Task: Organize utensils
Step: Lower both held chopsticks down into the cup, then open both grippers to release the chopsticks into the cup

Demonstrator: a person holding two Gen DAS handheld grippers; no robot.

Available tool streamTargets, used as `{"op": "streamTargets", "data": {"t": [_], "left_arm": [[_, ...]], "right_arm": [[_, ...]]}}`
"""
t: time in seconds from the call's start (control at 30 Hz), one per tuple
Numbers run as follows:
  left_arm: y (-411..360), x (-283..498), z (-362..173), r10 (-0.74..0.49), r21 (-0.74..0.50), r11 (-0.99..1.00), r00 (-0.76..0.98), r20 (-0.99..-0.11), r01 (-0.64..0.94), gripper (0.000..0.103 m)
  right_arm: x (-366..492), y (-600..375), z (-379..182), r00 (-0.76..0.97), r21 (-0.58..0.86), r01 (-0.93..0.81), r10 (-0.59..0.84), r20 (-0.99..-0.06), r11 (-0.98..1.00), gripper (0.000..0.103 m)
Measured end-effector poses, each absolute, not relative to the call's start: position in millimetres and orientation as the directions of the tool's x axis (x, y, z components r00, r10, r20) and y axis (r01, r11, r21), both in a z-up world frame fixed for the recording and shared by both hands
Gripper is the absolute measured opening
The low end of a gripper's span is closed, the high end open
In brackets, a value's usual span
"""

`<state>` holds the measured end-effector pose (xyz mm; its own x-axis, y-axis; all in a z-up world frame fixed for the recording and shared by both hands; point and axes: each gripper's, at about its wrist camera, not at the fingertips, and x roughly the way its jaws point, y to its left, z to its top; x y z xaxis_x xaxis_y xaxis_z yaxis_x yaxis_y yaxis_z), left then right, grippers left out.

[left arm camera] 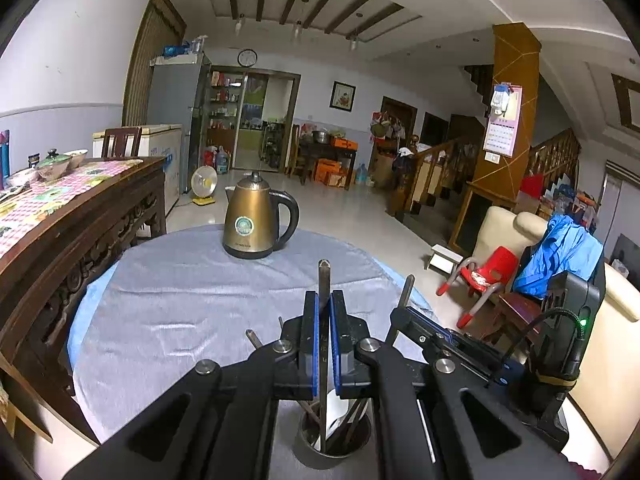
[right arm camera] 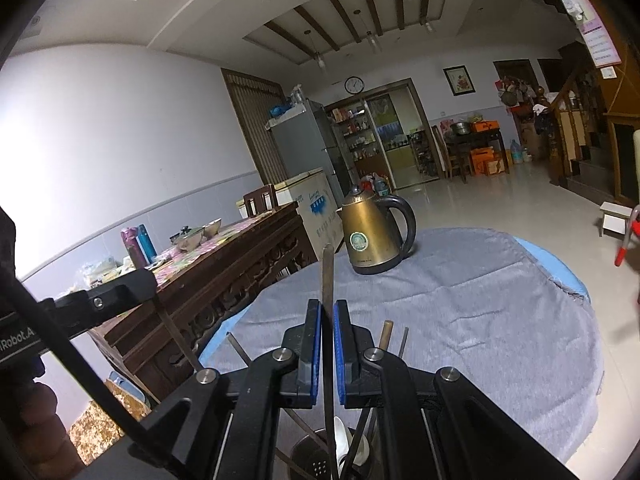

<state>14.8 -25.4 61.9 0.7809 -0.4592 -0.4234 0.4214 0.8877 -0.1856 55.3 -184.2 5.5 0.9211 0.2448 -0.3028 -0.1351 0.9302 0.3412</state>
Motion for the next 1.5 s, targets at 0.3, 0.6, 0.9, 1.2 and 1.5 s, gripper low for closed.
{"op": "streamTargets", "data": {"t": [0.3,0.6,0.9,1.2,1.5], "left_arm": [[-24,15,59,-0.457,-0.191,0.889,0.769,-0.447,0.417,0.005],[-20,17,53,-0.458,-0.209,0.888,0.754,-0.471,0.409,0.005],[-17,20,48,-0.463,-0.224,0.886,0.742,-0.484,0.407,0.005],[-13,25,43,-0.456,-0.228,0.889,0.739,-0.495,0.397,0.005],[-15,26,38,-0.403,-0.174,0.914,0.755,-0.518,0.368,0.006]], "right_arm": [[56,-181,1,0.911,0.335,-0.136,0.251,-0.326,0.932,0.007],[57,-190,-13,0.887,0.381,-0.147,0.292,-0.359,0.913,0.007],[59,-195,-22,0.873,0.398,-0.14,0.303,-0.383,0.907,0.007],[59,-192,-24,0.868,0.385,-0.143,0.303,-0.394,0.912,0.007],[54,-186,-26,0.862,0.364,-0.155,0.306,-0.405,0.918,0.007]]}}
